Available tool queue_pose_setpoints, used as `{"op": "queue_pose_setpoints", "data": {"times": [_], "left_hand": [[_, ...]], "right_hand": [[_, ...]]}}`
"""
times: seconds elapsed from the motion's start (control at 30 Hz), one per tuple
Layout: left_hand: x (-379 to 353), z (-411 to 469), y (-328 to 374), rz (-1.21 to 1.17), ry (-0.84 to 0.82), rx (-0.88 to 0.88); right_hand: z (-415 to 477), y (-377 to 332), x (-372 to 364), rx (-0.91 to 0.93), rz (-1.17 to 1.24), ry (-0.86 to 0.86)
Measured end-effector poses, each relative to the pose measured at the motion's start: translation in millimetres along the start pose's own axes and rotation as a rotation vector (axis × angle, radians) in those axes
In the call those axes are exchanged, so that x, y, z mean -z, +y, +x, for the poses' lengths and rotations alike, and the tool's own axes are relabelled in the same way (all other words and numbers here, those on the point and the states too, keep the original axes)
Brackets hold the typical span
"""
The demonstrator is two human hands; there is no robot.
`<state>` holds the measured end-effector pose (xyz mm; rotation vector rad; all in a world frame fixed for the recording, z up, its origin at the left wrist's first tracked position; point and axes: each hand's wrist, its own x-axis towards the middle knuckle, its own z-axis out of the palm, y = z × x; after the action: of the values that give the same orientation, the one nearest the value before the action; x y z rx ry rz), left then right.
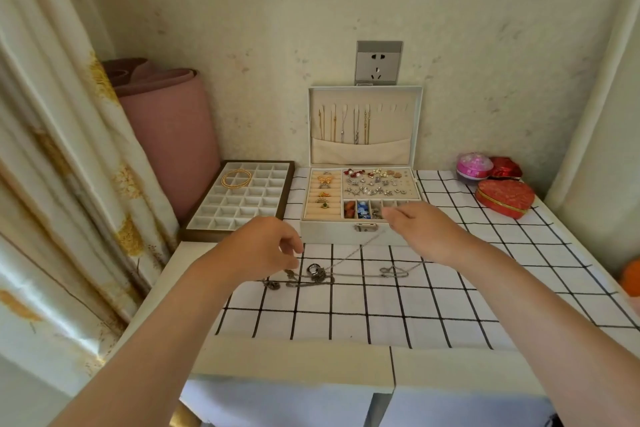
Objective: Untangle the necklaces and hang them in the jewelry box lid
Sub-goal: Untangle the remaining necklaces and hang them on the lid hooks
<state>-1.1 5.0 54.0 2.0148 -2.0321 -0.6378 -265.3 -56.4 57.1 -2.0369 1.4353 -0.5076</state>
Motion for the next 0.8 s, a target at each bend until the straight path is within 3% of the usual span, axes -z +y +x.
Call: {"op": "queue_pose_setpoints", "data": {"times": [0.13, 0.23, 0.37, 0.53, 0.67, 0.8], "left_hand": [[0, 2, -1, 0.25, -0.047, 0.103], [-6, 3, -10, 0.41, -0.18, 0.22], [-12, 4, -10, 0.47, -0.219, 0.222], [-27, 5, 7, 0.297, -0.081, 0.112], [-35, 9, 18, 0.232, -0.103, 0.161], [-32, 12, 21, 0.276, -0.195, 0.166]], "right_hand": [[0, 19, 2, -0.186, -0.438, -0.071], [-2, 18, 0, -0.21, -0.573, -0.116], [-7, 9, -19, -0.054, -0.596, -0.149], [-8, -13, -54, 0.21, -0.308, -0.154], [-7, -16, -80, 0.349, -0.424, -0.055], [0, -15, -89, 0.359, -0.421, -0.046]]}}
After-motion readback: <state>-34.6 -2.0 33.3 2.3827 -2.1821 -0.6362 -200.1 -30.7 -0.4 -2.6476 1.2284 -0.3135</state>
